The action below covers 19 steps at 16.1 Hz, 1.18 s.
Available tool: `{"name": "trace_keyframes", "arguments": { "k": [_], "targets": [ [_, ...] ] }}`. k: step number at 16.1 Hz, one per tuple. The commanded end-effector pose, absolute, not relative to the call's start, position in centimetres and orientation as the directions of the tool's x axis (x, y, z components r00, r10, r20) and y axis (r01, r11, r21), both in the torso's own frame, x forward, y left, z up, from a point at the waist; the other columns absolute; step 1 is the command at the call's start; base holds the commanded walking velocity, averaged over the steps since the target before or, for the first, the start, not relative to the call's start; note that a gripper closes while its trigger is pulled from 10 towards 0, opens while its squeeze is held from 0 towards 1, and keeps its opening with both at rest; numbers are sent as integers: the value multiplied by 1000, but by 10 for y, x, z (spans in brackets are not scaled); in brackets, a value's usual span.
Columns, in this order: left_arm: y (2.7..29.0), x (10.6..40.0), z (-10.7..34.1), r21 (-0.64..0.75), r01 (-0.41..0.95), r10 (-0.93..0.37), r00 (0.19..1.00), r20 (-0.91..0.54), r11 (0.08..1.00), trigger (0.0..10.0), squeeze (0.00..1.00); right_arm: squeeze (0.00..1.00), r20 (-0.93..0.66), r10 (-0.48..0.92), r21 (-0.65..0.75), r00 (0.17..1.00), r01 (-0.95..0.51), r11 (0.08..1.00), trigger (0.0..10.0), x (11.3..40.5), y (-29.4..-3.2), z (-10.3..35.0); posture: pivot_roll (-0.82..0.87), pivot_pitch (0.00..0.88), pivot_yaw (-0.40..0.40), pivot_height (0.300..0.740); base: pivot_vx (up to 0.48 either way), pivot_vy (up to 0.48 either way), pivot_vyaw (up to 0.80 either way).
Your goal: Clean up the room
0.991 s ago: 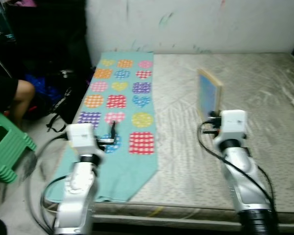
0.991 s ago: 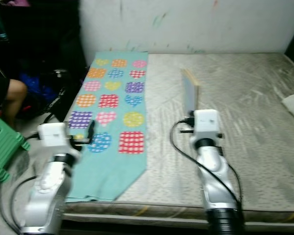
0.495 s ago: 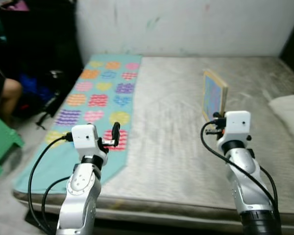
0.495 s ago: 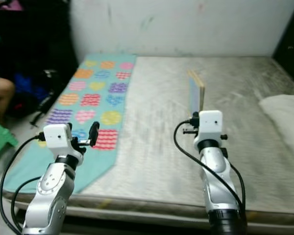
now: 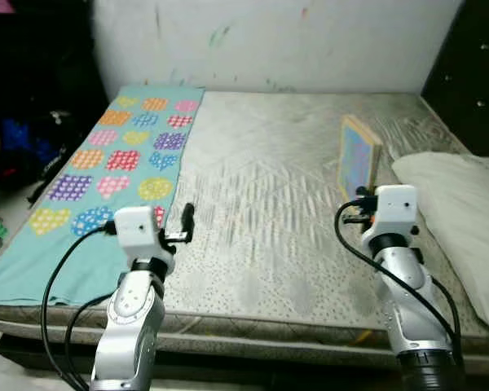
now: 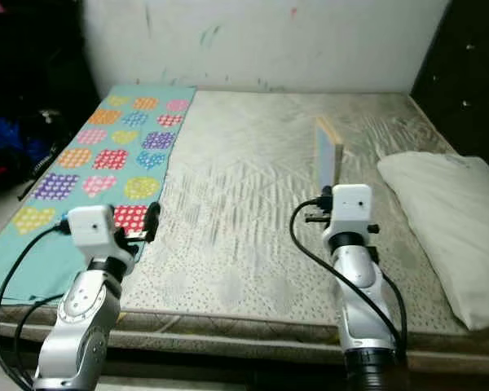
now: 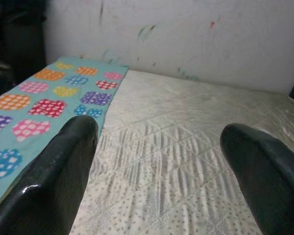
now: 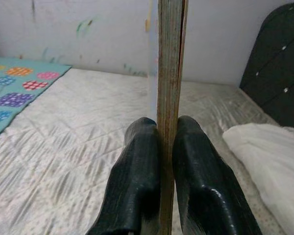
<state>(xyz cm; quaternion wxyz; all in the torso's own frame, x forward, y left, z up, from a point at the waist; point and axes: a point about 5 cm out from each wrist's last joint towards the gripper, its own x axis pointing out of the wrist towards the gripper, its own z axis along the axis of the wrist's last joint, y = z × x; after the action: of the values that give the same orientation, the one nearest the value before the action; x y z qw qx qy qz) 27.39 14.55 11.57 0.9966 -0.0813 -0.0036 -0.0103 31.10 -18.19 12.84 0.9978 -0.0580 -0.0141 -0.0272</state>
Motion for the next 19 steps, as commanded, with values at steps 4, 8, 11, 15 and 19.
{"name": "trace_keyframes", "arguments": {
  "k": [4, 8, 11, 15, 19],
  "targets": [
    [148, 275, 121, -146, 12, -6, 999, 43, 989, 10000, 0, 0, 103, -25, -117, 994, 37, 992, 10000, 317, -175, 145, -37, 0, 38, 740, 0, 0, 0],
    [147, 275, 120, -140, 12, -8, 999, 34, 990, 10000, 0, 0, 104, -23, -117, 994, 35, 993, 10000, 318, -175, 145, -36, 0, 34, 740, 0, 0, 0],
    [147, 275, 119, -167, 13, -8, 999, 32, 986, 10000, 0, 0, 103, -24, -117, 994, 36, 992, 10000, 317, -175, 145, -36, 0, 34, 740, 0, 0, 0],
    [145, 274, 122, -145, 48, -40, 998, 55, 988, 10000, 0, 0, 103, -30, -113, 994, 42, 993, 10000, 317, -176, 145, -38, 0, 36, 740, 0, 0, 0],
    [144, 272, 123, -167, 71, -61, 996, 64, 983, 10000, 0, 0, 100, -36, -109, 994, 47, 993, 10000, 316, -177, 144, -39, 0, 40, 740, 0, 0, -578]
  ]
}}
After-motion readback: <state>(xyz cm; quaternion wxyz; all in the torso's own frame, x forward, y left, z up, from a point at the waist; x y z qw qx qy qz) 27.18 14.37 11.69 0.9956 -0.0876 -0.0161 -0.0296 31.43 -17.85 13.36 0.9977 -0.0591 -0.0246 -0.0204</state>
